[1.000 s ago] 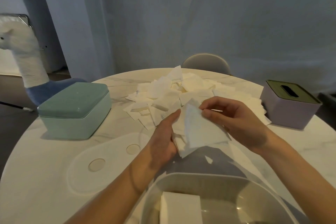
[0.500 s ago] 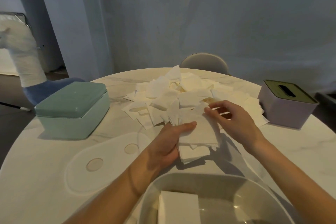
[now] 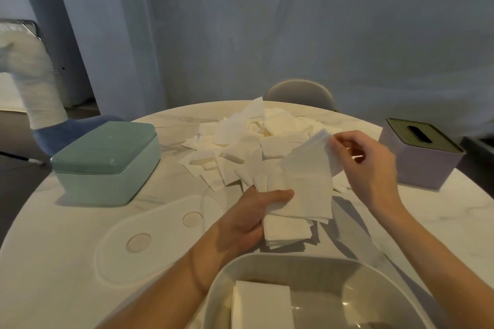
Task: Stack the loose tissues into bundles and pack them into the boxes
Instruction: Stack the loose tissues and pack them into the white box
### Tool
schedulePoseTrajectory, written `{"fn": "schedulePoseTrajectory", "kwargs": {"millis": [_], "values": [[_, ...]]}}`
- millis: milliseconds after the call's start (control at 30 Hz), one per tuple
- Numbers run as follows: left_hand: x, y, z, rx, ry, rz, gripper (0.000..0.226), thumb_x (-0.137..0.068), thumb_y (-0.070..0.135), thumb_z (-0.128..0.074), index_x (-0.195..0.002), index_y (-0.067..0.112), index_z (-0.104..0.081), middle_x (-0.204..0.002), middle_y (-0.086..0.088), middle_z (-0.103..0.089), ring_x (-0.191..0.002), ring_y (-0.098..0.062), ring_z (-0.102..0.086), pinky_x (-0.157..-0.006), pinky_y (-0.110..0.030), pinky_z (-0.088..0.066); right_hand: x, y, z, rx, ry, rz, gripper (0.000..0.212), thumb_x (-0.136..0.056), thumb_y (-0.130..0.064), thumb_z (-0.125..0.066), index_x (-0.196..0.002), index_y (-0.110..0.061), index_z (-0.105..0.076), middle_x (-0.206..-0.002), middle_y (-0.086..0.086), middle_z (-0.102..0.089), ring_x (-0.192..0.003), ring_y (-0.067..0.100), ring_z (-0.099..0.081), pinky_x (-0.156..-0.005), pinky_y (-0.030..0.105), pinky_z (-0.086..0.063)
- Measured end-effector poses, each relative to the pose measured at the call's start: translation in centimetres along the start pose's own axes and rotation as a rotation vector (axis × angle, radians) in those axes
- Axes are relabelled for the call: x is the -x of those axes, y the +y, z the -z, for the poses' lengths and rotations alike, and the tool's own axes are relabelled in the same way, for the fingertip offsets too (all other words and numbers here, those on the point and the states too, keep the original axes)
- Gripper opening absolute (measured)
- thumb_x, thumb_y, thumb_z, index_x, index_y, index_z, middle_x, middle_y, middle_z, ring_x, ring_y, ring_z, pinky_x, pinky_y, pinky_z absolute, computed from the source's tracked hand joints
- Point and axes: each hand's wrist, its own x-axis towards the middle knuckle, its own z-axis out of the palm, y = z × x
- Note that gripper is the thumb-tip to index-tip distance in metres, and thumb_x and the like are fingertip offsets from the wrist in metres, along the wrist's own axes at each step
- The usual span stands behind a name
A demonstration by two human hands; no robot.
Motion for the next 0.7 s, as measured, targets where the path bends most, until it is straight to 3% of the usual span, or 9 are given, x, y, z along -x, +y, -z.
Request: {"fn": "schedulePoseTrajectory", "kwargs": {"millis": [133, 233, 333, 433, 500, 600, 700], "values": [[-0.5, -0.3, 0.6, 0.02, 0.099, 0.002, 0.032, -0.098, 0.006, -0.06, -0.13, 0.012, -0.063, -0.123, -0.023, -0.071, -0.112, -0.042, -0.069, -0.093, -0.058, -0.057, -0.6, -0.9, 1.3, -0.131, 0.156, -0.081, 0.023, -0.1, -0.032, -0.063, -0.115, -0.015, -0.069, -0.101, -0.005, -0.069, -0.087, -0.001, -0.061, -0.067, 0.001, -0.044], [-0.6, -0.3, 1.0, 0.055, 0.195, 0.022, 0.03, -0.099, 0.025, -0.063, -0.126, 0.012, -0.066, -0.114, -0.021, -0.071, -0.104, -0.043, -0.071, -0.086, -0.054, -0.06, -0.7, -1.0, 1.3, -0.346, -0.035, -0.178, 0.017, -0.098, -0.03, -0.065, -0.11, -0.021, -0.072, -0.091, -0.015, -0.074, -0.082, 0.0, -0.066, -0.068, 0.012, -0.052], [-0.9, -0.1, 1.0, 0.173, 0.181, 0.012, 0.042, -0.102, 0.046, -0.054, -0.13, 0.017, -0.067, -0.119, -0.019, -0.071, -0.102, -0.037, -0.07, -0.084, -0.047, -0.059, 0.2, -0.9, -0.2, -0.53, -0.302, -0.312, 0.011, -0.095, -0.024, -0.068, -0.1, -0.019, -0.077, -0.083, -0.007, -0.074, -0.077, 0.006, -0.062, -0.071, 0.017, -0.051], [-1.1, 0.1, 1.0, 0.263, 0.12, -0.044, 0.054, -0.106, 0.053, -0.041, -0.137, 0.016, -0.064, -0.133, -0.02, -0.066, -0.12, -0.04, -0.064, -0.098, -0.051, -0.053, 1.4, 0.0, -1.9, -0.298, -0.409, -0.322, 0.01, -0.092, -0.032, -0.073, -0.092, -0.022, -0.077, -0.078, -0.012, -0.073, -0.07, 0.003, -0.062, -0.066, 0.013, -0.046], [-1.2, 0.1, 1.2, 0.246, 0.155, -0.057, 0.052, -0.107, 0.052, -0.039, -0.137, 0.018, -0.064, -0.13, -0.019, -0.069, -0.12, -0.039, -0.066, -0.1, -0.053, -0.053, 1.8, 0.5, -2.4, -0.11, -0.395, -0.324, 0.021, -0.087, -0.048, -0.074, -0.098, -0.03, -0.071, -0.089, -0.018, -0.07, -0.082, 0.004, -0.065, -0.068, 0.016, -0.046], [-1.5, 0.0, 1.5, 0.189, 0.181, -0.053, 0.053, -0.107, 0.054, -0.039, -0.138, 0.018, -0.062, -0.128, -0.018, -0.07, -0.12, -0.04, -0.066, -0.104, -0.056, -0.051, 1.7, 0.3, -2.4, -0.088, -0.446, -0.418, 0.04, -0.078, -0.058, -0.078, -0.106, -0.033, -0.063, -0.099, -0.015, -0.066, -0.086, 0.009, -0.065, -0.066, 0.018, -0.049], [-1.7, -0.1, 1.8, 0.097, 0.196, -0.044, 0.059, -0.103, 0.066, -0.037, -0.137, 0.026, -0.064, -0.129, -0.015, -0.07, -0.121, -0.038, -0.065, -0.109, -0.06, -0.046, 1.2, 0.1, -1.8, -0.107, -0.443, -0.295, 0.022, -0.083, -0.047, -0.076, -0.097, -0.031, -0.07, -0.09, -0.014, -0.071, -0.084, 0.013, -0.068, -0.069, 0.018, -0.054]]}}
